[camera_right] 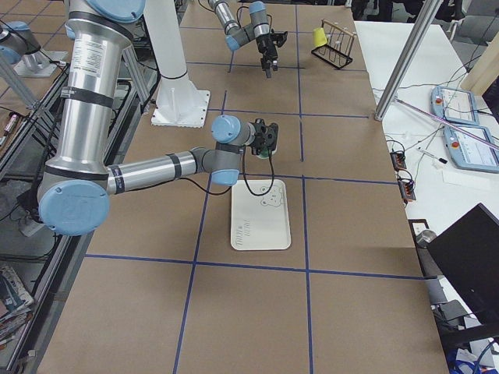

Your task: Left arm grabs green cup and hands to right arm on tray

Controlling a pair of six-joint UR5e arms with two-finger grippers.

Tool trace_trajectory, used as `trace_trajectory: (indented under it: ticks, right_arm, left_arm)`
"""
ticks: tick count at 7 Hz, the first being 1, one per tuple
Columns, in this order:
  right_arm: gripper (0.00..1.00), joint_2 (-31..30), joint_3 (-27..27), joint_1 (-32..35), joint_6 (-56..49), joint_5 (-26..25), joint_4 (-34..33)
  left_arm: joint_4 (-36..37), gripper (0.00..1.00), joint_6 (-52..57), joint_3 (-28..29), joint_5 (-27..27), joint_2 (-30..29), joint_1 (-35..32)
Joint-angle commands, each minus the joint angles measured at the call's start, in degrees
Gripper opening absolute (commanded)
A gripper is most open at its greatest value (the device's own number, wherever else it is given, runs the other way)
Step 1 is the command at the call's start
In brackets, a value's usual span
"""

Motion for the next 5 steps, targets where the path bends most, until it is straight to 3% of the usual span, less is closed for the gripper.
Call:
trace_trajectory:
  ticks: [1, 3, 5]
  right_arm:
    - [0.0, -3.2, 0.3, 4.7, -20.0, 4.8, -15.4]
    - [0.0, -2.8, 3.3, 7.3, -38.9, 5.1, -37.4]
    - [0.0, 4.5, 2.6, 4.6, -42.6, 4.7, -52.6]
  left_arm:
    - [16.1, 1.0, 12.3, -0.4, -0.9, 0.2, -2.9]
    - [35.0, 1.0, 28.6, -4.9, -1.2, 1.9, -5.8]
    - [52.6, 1.0, 43.3, -12.4, -1.1, 4.1, -7.9]
